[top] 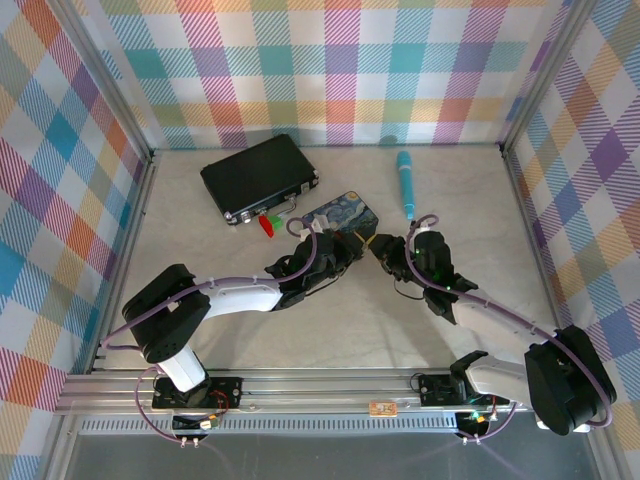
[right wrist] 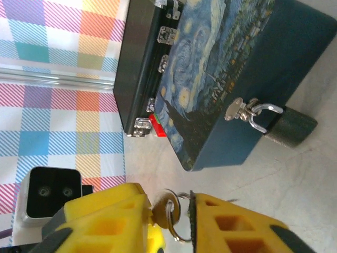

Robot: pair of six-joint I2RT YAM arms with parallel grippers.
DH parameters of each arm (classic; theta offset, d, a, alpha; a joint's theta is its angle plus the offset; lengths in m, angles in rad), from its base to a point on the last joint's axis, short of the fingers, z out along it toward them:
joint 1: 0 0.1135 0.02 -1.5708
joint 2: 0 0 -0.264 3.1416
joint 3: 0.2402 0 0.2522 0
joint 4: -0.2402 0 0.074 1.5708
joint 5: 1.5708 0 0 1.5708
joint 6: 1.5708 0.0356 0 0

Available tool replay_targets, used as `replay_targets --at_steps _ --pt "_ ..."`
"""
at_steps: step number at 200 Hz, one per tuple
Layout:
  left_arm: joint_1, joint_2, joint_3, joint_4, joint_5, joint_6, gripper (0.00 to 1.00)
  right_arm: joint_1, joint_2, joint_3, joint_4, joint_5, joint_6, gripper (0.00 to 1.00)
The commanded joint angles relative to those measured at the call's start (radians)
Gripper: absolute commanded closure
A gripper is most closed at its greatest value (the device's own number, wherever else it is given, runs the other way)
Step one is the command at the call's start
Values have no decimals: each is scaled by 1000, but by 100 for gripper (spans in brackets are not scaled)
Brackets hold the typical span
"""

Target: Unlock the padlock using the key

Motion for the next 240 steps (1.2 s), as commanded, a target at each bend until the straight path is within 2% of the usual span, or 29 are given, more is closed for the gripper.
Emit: replay_targets --at_steps 1,16,38,62,81,113,160,189,209,240 --pt "51 -10 -14 43 98 85 100 -12 -54 66 -140 -48 -148 53" --pt "94 -25 -5 12 178 145 100 -56 -83 88 -211 -104 -231 47" --pt "143 -69 17 -89 267 259 100 -159 -99 91 -224 -247 -316 45" --pt "192 -118 63 -217 383 407 100 -246 -78 89 -174 -477 -416 45" --pt "228 -132 109 -299 516 518 100 -263 -56 112 -145 -625 -500 47" --pt "271 -139 169 -406 710 653 100 -263 -38 144 -138 -757 -606 49" --pt "285 -148 255 -584 870 827 100 -262 -54 149 -84 -820 -646 50" --pt "285 -145 293 -644 945 881 100 -247 -36 158 -59 -834 -646 52" --pt "286 -148 293 -638 970 886 100 -215 -12 167 -48 -838 -646 54" --pt "285 -159 286 -629 949 883 100 -175 25 162 -14 -847 -636 58"
